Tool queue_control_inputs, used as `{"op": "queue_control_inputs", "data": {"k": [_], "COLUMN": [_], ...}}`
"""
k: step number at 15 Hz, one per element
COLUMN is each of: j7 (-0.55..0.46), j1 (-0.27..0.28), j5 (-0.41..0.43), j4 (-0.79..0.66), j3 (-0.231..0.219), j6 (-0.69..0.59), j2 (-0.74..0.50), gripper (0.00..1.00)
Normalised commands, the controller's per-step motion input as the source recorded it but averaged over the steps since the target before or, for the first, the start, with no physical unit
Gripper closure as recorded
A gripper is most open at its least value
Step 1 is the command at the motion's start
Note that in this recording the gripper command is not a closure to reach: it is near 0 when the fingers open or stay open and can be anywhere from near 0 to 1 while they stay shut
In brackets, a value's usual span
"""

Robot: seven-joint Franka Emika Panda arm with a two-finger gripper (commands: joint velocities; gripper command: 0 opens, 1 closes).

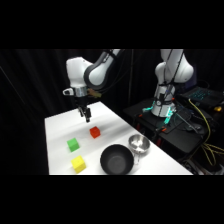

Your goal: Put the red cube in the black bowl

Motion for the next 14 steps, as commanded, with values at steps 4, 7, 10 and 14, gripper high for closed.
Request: {"op": "queue_control_inputs", "data": {"k": [4, 7, 10, 14], "j7": [-0.17, -0.14, -0.08, -0.03], "j1": [-0.134, -0.123, -0.097, -0.069], "j5": [0.138, 0.133, 0.124, 0.096], "j4": [0.05, 0.03, -0.02, -0.06], "j3": [0.13, 0.123, 0.117, 0.111], "j6": [0.17, 0.18, 0.19, 0.19], "j2": [0.13, 0.12, 0.09, 0.05], "gripper": [0.0, 0.0, 0.0, 0.0]}}
